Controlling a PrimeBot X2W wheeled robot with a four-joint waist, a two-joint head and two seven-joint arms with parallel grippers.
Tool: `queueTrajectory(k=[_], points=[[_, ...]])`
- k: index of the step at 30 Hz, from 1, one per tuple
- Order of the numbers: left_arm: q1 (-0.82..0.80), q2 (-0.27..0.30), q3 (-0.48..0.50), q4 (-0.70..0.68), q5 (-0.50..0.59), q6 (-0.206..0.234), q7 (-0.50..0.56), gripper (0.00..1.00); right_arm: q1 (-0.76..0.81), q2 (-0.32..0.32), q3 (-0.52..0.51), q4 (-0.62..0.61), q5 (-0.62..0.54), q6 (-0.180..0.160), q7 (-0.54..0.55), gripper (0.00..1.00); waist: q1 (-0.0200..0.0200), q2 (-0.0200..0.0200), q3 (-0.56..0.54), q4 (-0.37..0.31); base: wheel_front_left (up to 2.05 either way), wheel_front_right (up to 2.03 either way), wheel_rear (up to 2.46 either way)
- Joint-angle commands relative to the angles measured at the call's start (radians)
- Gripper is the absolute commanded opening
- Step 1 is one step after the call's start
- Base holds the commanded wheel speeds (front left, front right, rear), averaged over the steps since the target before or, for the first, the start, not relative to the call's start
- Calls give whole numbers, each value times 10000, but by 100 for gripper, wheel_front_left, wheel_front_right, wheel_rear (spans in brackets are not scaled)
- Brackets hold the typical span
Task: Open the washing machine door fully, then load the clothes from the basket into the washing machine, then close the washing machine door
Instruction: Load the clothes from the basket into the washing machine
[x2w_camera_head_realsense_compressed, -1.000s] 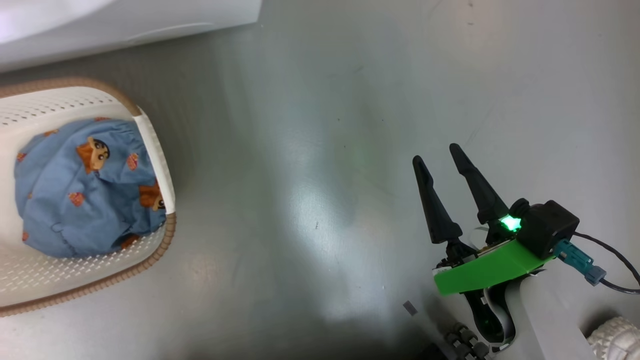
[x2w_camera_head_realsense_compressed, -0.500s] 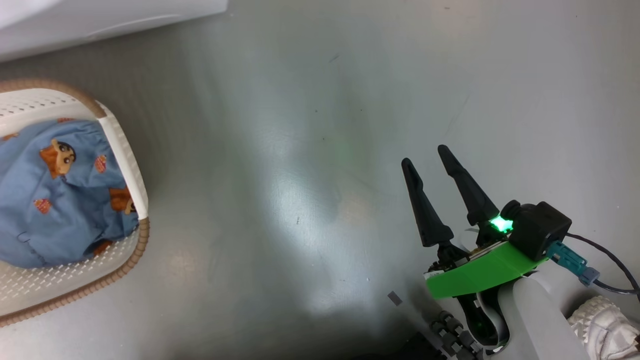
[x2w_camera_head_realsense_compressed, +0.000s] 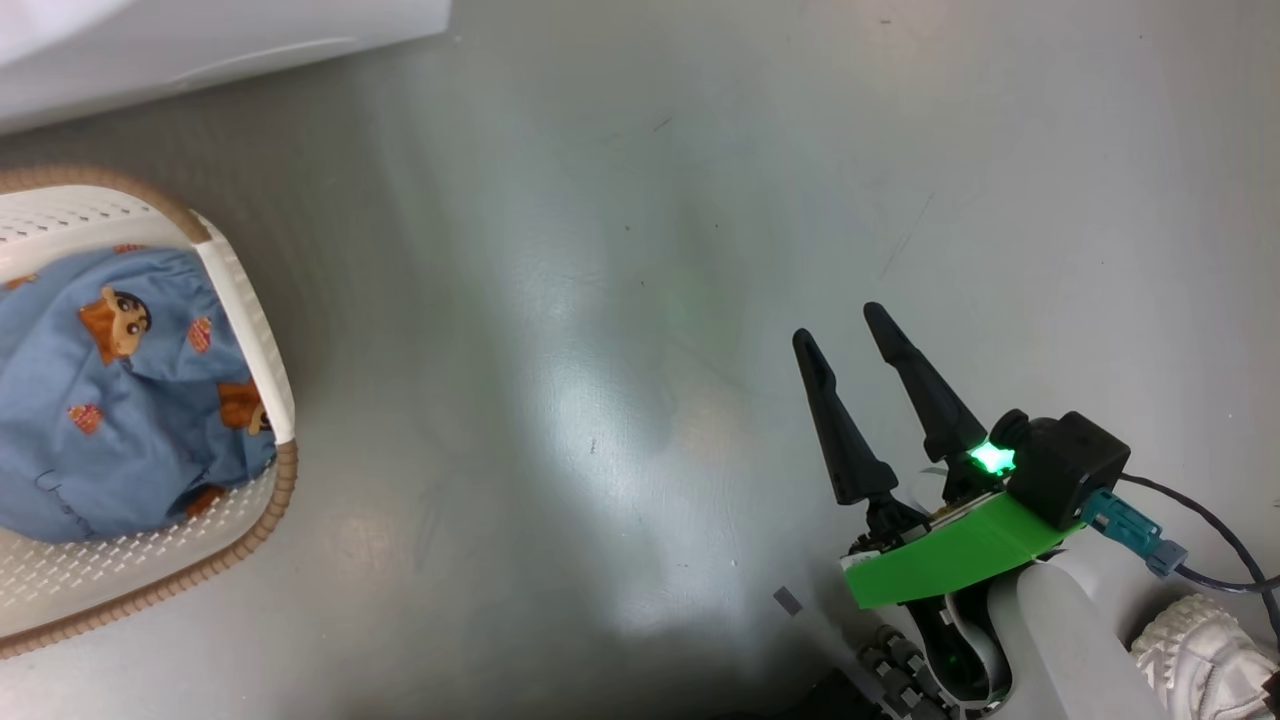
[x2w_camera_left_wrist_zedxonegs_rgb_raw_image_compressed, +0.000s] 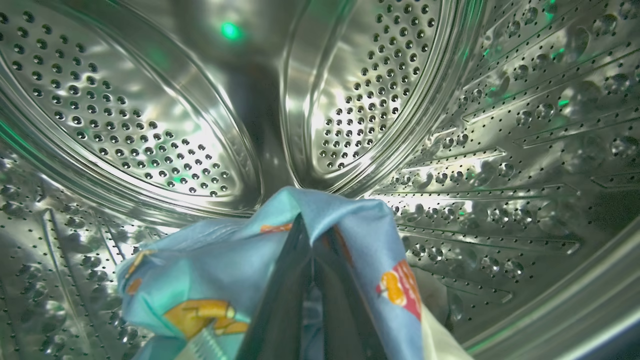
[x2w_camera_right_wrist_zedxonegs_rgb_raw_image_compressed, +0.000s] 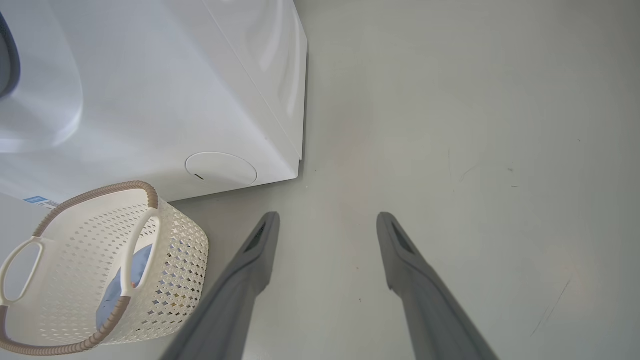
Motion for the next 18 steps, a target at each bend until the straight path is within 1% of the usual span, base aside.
queueTrajectory(k=[1,2,3,11,18], points=[[-281,645,40,110,-148,54,104,0,460,17,198,-117,-19,16,-48,100,1,-1,-50,34,0,0,0],[-329,623,-56,218,-214,54,190,17,452,17,195,-107,-23,16,-48,100,1,-1,-70,46,0,0,0],[-370,593,-124,323,-306,54,266,100,445,17,187,-101,-28,16,-48,100,1,-1,-91,63,0,0,0],[-567,402,-503,956,-485,54,311,100,358,17,111,-50,-71,16,-48,100,1,-1,-269,214,0,0,0],[-364,158,-736,1239,-517,54,-22,100,249,17,-103,9,-118,16,-48,100,1,-1,-538,438,0,0,0]])
